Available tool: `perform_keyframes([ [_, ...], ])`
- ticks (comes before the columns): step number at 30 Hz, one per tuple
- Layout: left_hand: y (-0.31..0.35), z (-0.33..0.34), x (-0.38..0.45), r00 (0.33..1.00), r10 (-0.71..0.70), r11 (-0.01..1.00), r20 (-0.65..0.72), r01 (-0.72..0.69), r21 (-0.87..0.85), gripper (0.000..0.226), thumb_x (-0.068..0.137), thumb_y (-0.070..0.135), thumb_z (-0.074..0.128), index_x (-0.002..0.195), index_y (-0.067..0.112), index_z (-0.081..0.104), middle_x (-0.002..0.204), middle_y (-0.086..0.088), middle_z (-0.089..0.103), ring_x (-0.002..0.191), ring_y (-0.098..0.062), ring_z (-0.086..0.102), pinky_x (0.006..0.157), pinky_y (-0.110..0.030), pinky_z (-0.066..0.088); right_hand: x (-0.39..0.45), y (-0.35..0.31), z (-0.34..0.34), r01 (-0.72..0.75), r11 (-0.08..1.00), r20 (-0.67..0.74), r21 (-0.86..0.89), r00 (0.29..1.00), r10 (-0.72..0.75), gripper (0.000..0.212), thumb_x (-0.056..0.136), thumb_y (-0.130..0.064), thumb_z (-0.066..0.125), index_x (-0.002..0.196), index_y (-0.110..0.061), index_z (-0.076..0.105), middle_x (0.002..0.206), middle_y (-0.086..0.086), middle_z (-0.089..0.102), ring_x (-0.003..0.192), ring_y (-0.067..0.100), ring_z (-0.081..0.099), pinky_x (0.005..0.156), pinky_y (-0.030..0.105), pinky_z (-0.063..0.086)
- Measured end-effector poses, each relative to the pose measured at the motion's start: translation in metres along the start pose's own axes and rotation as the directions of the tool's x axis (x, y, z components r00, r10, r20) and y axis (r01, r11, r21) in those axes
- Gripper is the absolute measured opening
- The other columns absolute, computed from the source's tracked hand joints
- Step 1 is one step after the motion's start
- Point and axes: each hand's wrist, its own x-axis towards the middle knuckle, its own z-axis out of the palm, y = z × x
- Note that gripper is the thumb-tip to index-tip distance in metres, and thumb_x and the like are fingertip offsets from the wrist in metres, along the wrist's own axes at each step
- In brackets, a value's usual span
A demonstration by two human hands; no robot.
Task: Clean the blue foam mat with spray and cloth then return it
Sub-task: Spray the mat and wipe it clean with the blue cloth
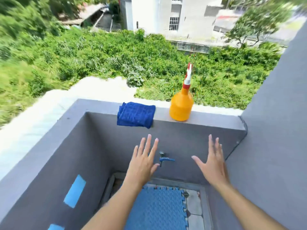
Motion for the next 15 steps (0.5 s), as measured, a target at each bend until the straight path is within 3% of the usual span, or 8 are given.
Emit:
perform_keyframes([
  [5, -0.054, -0.031, 0.083, 0.998, -0.061, 0.994, -0.016, 0.062, 0.088, 0.103, 0.076, 0.044, 0.073, 0.152, 0.012, 0.013, 0.157, -0.016, 0.019, 0.142, -0.037, 0.026, 0.108, -0.050, 0.035, 0.102, -0.082, -0.037, 0.098, 0.992, -0.103, 0.085, 0.991, -0.089, 0.109, 0.081, -0.048, 0.073, 0.157, -0.018, 0.000, 0.164, 0.008, 0.000, 0.151, 0.024, 0.000, 0.120, 0.044, 0.015],
  [8, -0.085, -0.025, 0.122, 0.995, -0.094, 0.989, 0.043, 0.089, 0.115, 0.090, 0.088, 0.042, 0.061, 0.153, 0.011, 0.007, 0.160, -0.014, 0.007, 0.146, -0.035, 0.011, 0.115, -0.049, 0.018, 0.158, -0.124, -0.044, 0.145, 0.984, -0.147, 0.101, 0.981, -0.129, 0.111, 0.079, -0.049, 0.074, 0.156, -0.012, 0.003, 0.163, 0.012, 0.009, 0.150, 0.028, 0.007, 0.120, 0.043, 0.016],
  [12, -0.112, -0.004, 0.157, 0.990, -0.052, 0.980, 0.128, 0.027, 0.195, 0.077, 0.094, 0.041, 0.051, 0.152, 0.010, 0.012, 0.152, -0.010, 0.030, 0.139, -0.026, 0.030, 0.117, -0.041, 0.018, 0.211, -0.164, -0.039, 0.069, 0.963, -0.123, 0.260, 0.992, -0.038, 0.115, 0.076, -0.051, 0.077, 0.156, -0.009, 0.005, 0.162, 0.011, 0.016, 0.149, 0.030, 0.015, 0.118, 0.044, 0.021],
  [15, -0.139, 0.040, 0.184, 0.968, -0.089, 0.972, 0.236, 0.032, 0.234, 0.090, 0.088, 0.048, 0.057, 0.153, 0.013, 0.005, 0.159, -0.009, 0.015, 0.145, -0.028, 0.017, 0.118, -0.044, 0.014, 0.252, -0.161, -0.001, -0.001, 0.936, -0.033, 0.353, 0.999, 0.013, 0.104, 0.077, -0.051, 0.076, 0.154, -0.014, 0.017, 0.153, 0.009, 0.036, 0.139, 0.033, 0.035, 0.108, 0.043, 0.034],
])
